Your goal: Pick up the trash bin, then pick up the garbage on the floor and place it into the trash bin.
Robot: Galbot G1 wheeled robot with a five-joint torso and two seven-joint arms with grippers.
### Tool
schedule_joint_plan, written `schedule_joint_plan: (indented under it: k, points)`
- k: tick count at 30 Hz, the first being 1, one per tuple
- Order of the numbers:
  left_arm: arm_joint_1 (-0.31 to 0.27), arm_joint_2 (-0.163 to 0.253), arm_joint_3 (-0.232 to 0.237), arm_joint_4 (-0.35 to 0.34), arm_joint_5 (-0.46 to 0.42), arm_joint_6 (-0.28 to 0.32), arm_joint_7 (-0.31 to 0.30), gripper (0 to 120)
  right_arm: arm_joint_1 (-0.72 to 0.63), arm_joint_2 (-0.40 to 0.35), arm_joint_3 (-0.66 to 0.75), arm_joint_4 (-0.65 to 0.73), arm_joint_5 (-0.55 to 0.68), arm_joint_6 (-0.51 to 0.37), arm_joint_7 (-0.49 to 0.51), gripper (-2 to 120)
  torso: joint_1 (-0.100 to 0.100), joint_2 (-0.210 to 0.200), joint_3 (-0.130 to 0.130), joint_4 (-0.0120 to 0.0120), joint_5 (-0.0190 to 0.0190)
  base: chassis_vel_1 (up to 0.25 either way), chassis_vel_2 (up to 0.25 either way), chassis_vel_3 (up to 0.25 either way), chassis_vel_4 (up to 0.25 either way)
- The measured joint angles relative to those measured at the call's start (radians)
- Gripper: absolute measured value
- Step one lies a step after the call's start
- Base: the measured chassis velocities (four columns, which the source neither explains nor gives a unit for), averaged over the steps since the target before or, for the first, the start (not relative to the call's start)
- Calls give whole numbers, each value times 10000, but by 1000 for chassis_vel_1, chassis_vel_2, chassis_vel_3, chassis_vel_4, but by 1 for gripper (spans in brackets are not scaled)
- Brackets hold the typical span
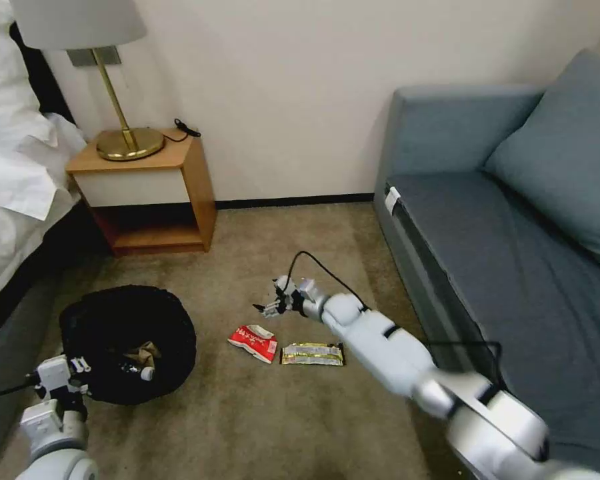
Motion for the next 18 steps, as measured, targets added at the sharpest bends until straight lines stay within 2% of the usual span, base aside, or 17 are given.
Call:
schedule_joint_plan:
  k: [6,18]
  points:
    - [-11,-49,-100,463,58,-92,-1,4,-152,416,-393,-311,-630,-75,-175,100,0,0,-1,0,-1,0,0,0,0]
    - [32,219,-506,745,-22,-255,-8,4,-913,411,-363,-495,-1486,-155,407,100,0,0,-1,-4,-1,0,0,0,0]
